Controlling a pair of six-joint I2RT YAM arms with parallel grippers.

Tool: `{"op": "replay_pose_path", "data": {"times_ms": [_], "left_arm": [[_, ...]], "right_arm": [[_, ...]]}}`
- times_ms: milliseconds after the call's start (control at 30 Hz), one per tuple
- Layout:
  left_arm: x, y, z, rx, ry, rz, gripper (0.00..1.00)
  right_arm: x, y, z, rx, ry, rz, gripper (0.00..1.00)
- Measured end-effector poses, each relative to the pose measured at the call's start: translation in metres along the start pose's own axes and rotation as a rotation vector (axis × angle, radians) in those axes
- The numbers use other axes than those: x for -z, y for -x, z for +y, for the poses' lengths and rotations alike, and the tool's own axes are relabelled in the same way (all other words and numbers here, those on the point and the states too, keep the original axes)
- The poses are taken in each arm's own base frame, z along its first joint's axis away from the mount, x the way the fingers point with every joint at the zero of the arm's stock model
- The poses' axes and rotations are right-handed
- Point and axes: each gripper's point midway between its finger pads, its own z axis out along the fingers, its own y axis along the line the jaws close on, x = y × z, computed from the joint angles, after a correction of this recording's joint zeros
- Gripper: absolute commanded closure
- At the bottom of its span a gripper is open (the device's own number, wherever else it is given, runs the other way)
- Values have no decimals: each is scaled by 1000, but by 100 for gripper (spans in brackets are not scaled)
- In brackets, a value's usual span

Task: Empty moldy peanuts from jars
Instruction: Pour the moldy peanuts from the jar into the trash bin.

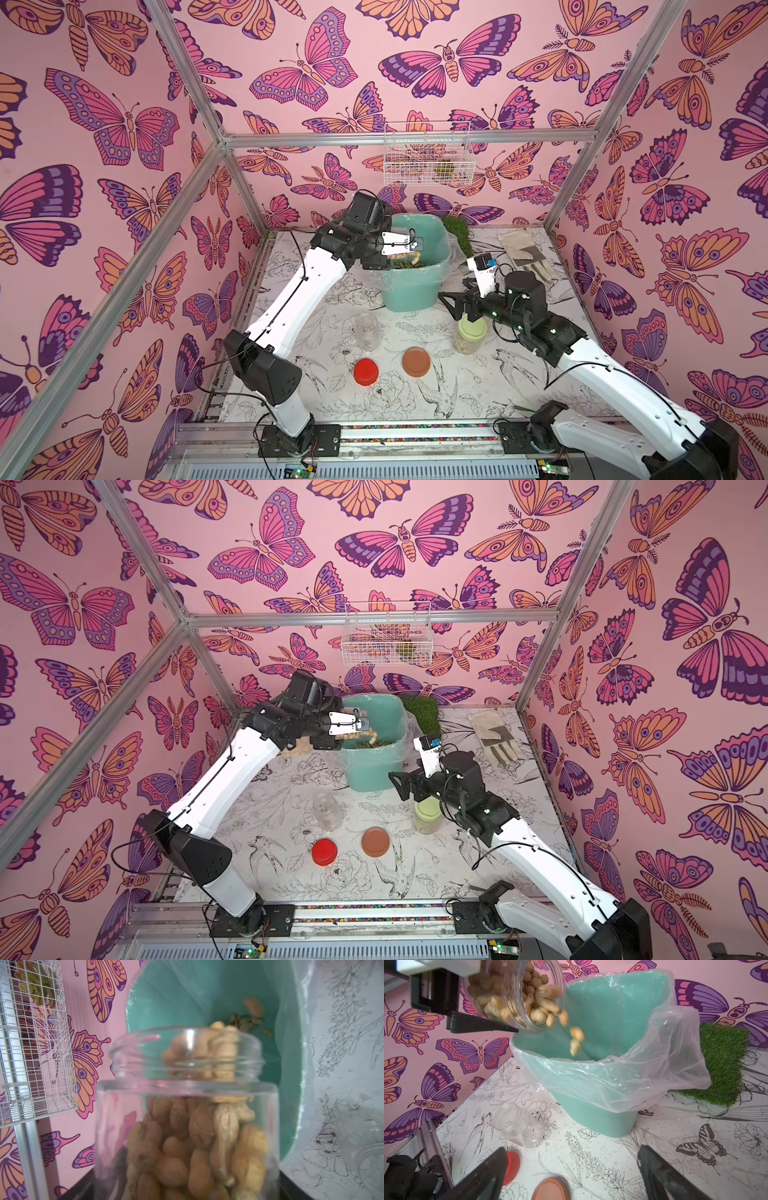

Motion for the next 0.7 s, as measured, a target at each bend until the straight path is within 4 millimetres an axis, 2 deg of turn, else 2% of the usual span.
{"op": "replay_pose_path", "data": {"times_ms": [367,533,700], "left_arm": [[-15,11,19,-336,146,126,100],[-22,8,23,-475,173,186,100],[-22,5,31,-555,199,231,100]], "right_arm": [[-1,1,-1,-5,8,-13,1],[-2,-1,-3,-9,6,-16,1],[-1,-3,-4,-11,6,-14,1]]}}
